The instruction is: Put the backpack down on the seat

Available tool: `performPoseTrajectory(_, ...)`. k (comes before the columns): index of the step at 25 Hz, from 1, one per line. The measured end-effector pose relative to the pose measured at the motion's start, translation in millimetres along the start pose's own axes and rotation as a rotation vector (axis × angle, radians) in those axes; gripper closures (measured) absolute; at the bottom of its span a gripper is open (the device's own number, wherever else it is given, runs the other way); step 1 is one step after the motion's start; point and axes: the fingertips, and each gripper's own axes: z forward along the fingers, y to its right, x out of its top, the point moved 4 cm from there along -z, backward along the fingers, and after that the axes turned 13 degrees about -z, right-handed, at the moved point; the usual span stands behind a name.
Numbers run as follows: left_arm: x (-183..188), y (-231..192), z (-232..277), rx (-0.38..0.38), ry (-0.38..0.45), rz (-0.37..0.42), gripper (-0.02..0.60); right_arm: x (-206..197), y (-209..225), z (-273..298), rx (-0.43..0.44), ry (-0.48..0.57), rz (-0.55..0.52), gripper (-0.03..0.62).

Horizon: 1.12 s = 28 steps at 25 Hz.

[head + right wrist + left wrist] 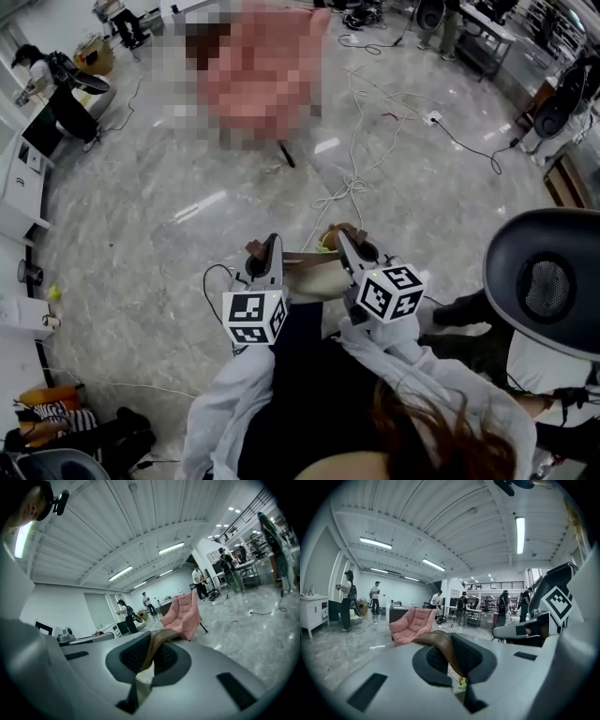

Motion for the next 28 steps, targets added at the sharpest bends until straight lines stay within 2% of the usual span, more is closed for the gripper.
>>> performPoseTrajectory(8, 36, -40, 97, -0.031, -0.012, -0.014, 0.569, 45, 52, 84, -0.043, -0.002, 0.029, 0.585)
performPoseTrajectory(15, 65, -76, 164, -0.039, 0.000, -0.023, 0.569, 74, 83, 153, -0.032, -0.003, 0.037, 0.585)
performPoseTrajectory(21, 82, -100, 206, -0.046, 0.003, -0.017, 0.569, 90, 103, 200, -0.022, 0.007, 0.040, 0.585)
performPoseTrajectory(28, 82, -118, 223, -0.040, -0.019, -0.040, 0.569, 86, 111, 225, -0.016, -0.030, 0.055, 0.585)
